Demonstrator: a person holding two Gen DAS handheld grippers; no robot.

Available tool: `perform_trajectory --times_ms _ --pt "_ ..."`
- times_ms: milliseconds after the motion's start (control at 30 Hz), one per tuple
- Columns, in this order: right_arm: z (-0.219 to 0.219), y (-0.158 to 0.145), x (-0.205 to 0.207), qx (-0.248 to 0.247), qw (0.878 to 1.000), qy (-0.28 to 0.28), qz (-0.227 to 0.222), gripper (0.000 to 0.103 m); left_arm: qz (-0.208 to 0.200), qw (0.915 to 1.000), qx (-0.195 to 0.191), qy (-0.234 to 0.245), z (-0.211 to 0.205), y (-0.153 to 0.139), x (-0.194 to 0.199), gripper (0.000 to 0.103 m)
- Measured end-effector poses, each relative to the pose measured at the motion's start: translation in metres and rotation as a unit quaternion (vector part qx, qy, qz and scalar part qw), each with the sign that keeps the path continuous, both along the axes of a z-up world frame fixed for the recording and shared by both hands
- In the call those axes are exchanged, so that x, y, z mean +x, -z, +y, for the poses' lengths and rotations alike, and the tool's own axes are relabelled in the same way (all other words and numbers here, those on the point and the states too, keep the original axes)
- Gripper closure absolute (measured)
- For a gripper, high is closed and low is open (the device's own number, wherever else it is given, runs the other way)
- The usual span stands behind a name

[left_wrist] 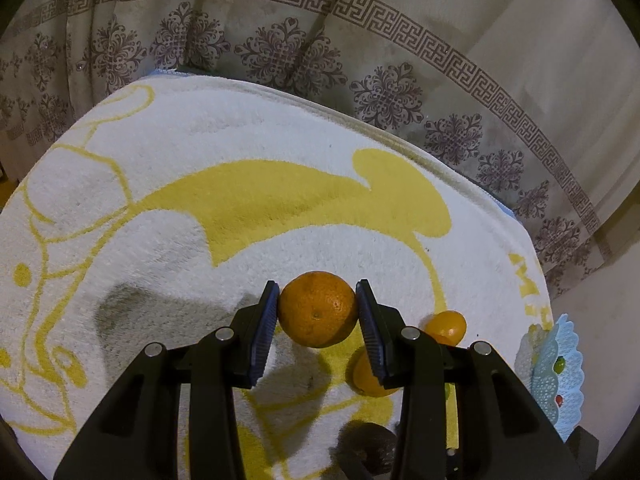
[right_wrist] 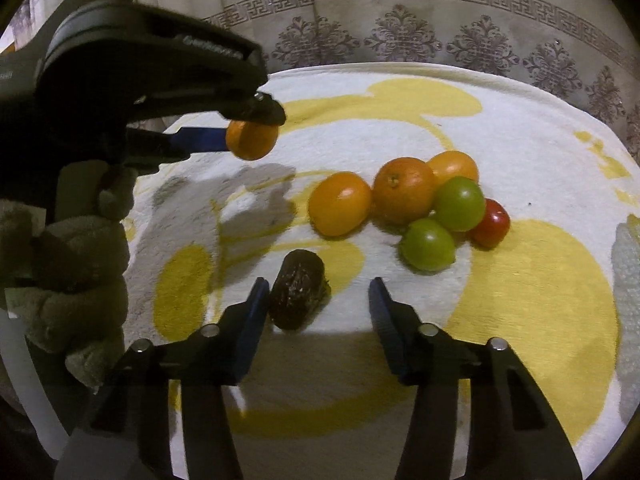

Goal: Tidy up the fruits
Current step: 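Grasp an orange with the left gripper while the right gripper grasps the dark brown fruit, then carry the dark brown fruit into the basket and open the right gripper while the left carries the orange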

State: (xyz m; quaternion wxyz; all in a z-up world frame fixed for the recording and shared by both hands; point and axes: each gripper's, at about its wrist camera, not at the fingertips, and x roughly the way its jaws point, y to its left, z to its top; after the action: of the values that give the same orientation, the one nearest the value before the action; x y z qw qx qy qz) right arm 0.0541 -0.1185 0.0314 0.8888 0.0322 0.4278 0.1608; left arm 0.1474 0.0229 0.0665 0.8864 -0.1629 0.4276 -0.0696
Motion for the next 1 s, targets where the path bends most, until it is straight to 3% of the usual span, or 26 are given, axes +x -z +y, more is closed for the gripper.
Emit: perform_trajectory --times_ms 100,367,1000 --pt "0.005 0.000 -0.003 0.002 1.000 -0.010 0.001 0.073 -0.002 1.0000 0.000 -0.002 0.001 -0.002 -0.001 0.063" --pt "-0.009 -0.005 -0.009 0.019 1.000 0.019 -0.003 0.073 -0.014 0.9999 0.004 -0.003 0.001 -0.009 -0.004 0.063" --pt "-0.082 -0.066 -0.047 0.068 0.985 0.133 -0.080 0.073 -0.075 0.9964 0.024 0.030 -0.022 -0.044 -0.031 0.063"
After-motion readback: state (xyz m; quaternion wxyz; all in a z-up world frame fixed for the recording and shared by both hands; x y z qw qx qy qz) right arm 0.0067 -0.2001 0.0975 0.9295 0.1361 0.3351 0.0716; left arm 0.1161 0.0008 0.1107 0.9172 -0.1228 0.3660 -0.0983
